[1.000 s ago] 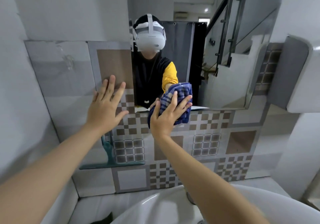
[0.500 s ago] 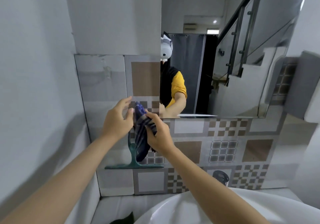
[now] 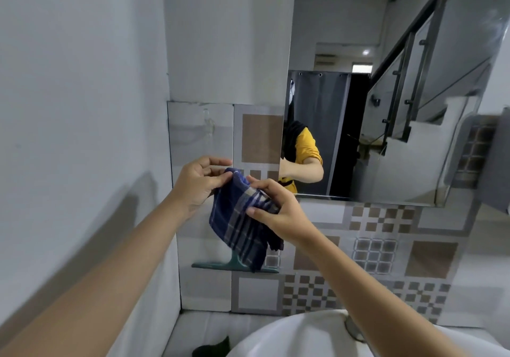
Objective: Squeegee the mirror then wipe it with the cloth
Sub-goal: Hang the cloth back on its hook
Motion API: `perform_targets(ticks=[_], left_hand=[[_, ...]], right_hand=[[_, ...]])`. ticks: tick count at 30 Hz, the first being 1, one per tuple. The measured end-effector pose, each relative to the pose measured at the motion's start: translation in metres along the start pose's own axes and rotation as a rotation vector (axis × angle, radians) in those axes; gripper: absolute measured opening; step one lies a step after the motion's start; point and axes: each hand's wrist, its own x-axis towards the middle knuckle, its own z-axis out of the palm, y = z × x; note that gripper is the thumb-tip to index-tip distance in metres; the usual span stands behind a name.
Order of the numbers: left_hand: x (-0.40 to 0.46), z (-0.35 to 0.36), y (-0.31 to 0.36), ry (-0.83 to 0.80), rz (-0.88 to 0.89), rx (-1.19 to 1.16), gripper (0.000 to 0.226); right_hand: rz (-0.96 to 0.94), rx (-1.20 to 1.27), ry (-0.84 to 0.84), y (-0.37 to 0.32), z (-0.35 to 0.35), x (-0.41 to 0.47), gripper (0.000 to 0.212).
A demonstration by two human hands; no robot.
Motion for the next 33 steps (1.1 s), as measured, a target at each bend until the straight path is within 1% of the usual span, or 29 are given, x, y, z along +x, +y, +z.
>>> perform_targets(ticks=[1, 3, 5, 6, 8, 10, 12, 14, 17, 20, 22, 25, 26, 29, 33], left_hand=[[-0.001, -0.003, 0.003, -0.013, -0.003, -0.01, 0.018], [-0.004, -0.008, 0.009, -0.043, -0.001, -0.002, 0.019], [-0.007, -0.011, 0.015, -0.071, 0.013, 0.037, 0.021], [-0.008, -0.013, 0.017, -0.075, 0.025, 0.06, 0.022], [-0.01, -0.018, 0.022, -0.07, 0.056, 0.117, 0.022], [-0.011, -0.023, 0.025, -0.055, 0.094, 0.174, 0.02], [-0.012, -0.029, 0.025, -0.026, 0.137, 0.238, 0.018], [-0.012, -0.034, 0.023, -0.018, 0.158, 0.303, 0.013], [-0.01, -0.041, 0.018, -0.098, 0.099, 0.359, 0.009], [-0.006, -0.042, 0.014, -0.151, 0.066, 0.351, 0.014], [-0.001, -0.038, 0.015, -0.088, 0.083, 0.34, 0.015], [0.014, -0.033, 0.019, 0.127, 0.119, 0.342, 0.017], [0.02, -0.032, 0.019, 0.167, 0.144, 0.384, 0.016], [0.036, -0.033, 0.021, 0.186, 0.213, 0.57, 0.02], [0.057, -0.039, 0.03, 0.325, 0.336, 0.719, 0.028]], right_hand=[[0.028, 0.095, -0.061, -0.004, 0.0, 0.0, 0.027], [0.109, 0.284, -0.144, -0.014, 0.0, 0.002, 0.036], [0.16, 0.364, -0.147, -0.02, 0.002, 0.005, 0.042], [0.159, 0.37, -0.126, -0.021, 0.004, 0.008, 0.039], [0.12, 0.323, -0.078, -0.021, 0.007, 0.013, 0.023], [0.078, 0.234, -0.037, -0.022, 0.01, 0.019, 0.004], [0.037, 0.12, -0.002, -0.028, 0.009, 0.027, 0.012], [-0.016, -0.033, 0.012, -0.038, 0.007, 0.038, 0.009], [-0.075, -0.226, 0.026, -0.056, 0.0, 0.056, 0.003], [-0.106, -0.317, 0.046, -0.069, -0.009, 0.073, 0.007], [-0.133, -0.443, 0.065, -0.072, -0.014, 0.084, 0.015], [-0.185, -0.693, 0.075, -0.07, -0.018, 0.103, 0.018], [-0.194, -0.768, 0.078, -0.067, -0.017, 0.109, 0.019], [-0.232, -0.935, 0.092, -0.056, -0.011, 0.123, 0.024], [-0.317, -1.049, 0.174, -0.046, -0.001, 0.148, 0.03]])
